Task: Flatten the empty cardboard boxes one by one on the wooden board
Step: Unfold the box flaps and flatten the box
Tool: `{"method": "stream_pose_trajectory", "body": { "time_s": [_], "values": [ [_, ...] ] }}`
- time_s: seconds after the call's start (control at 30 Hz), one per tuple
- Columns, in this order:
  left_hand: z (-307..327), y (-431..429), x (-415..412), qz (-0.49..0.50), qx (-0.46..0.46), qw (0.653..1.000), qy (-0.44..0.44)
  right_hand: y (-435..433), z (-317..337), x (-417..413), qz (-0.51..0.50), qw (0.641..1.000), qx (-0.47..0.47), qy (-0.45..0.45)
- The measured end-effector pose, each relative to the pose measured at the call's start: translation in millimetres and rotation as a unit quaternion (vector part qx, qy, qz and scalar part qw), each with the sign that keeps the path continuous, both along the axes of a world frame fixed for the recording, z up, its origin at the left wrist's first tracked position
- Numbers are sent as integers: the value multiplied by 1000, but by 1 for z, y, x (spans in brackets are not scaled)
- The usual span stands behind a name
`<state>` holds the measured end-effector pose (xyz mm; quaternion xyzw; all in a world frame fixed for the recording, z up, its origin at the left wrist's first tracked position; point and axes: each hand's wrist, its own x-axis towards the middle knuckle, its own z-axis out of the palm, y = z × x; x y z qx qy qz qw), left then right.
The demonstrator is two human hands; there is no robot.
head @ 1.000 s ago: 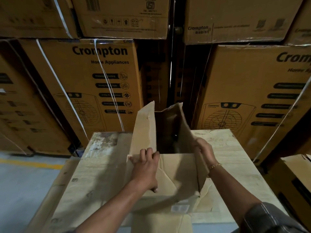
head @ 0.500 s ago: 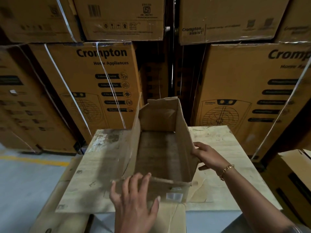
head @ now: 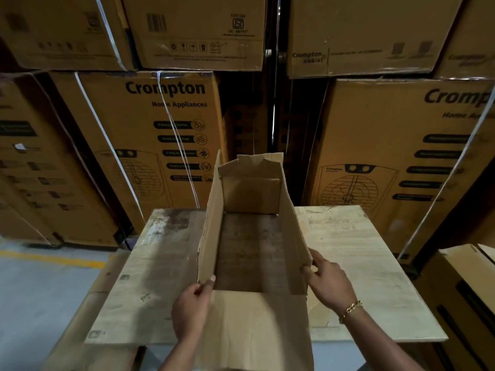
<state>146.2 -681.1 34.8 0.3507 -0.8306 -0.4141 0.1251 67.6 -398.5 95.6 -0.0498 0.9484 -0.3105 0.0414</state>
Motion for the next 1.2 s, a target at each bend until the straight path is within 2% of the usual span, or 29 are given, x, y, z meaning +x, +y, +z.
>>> {"method": "stream_pose_trajectory", "body": {
  "time_s": [0.1, 0.2, 0.27, 0.33, 0.4, 0.47, 0.5, 0.57, 0.63, 0.73, 0.8, 0.87, 0.9, 1.03, 1.13, 1.2],
  "values": [
    [-6, -18, -23, 29, 16, 998, -46, 0, -24, 1, -39, 998, -37, -33],
    [-14, -32, -46, 5, 1, 997, -80, -6, -42, 3, -62, 994, -66, -59],
    [-19, -36, -53, 1, 16, 996, -84, -8, -51, 3, -84, 992, -76, -60],
    [-24, -36, -55, 13, 71, 996, -53, -11, -57, 3, -137, 981, -117, -64],
    [-24, -35, -54, 39, 151, 988, -12, -15, -59, 3, -223, 939, -247, -88],
    [-20, -31, -53, 66, 231, 971, 9, -18, -59, 5, -297, 867, -382, -119],
    [-17, -30, -53, 79, 271, 959, 9, -18, -58, 5, -312, 842, -422, -127],
    [-16, -30, -53, 93, 323, 942, 13, -17, -55, 5, -328, 814, -459, -135],
    [-18, -34, -51, 83, 307, 948, 14, -17, -62, 4, -307, 823, -453, -152],
    [-23, -42, -52, -2, 202, 979, 13, -23, -75, 2, -264, 876, -373, -153],
    [-24, -46, -58, -31, 213, 977, -4, -29, -75, 2, -257, 891, -349, -134],
    [-20, -51, -64, -38, 248, 967, -39, -33, -69, -1, -261, 884, -365, -130],
    [-16, -54, -66, -12, 297, 955, -15, -35, -66, -4, -265, 881, -369, -132],
    [52, -42, -57, 18, 365, 925, 108, -35, -55, -14, -256, 855, -429, -140],
    [107, -30, -36, -12, 336, 932, 134, -36, -51, -19, -226, 829, -481, -174],
    [138, -24, -20, -27, 246, 963, 110, -43, -44, -21, -218, 767, -559, -228]
  ]
}}
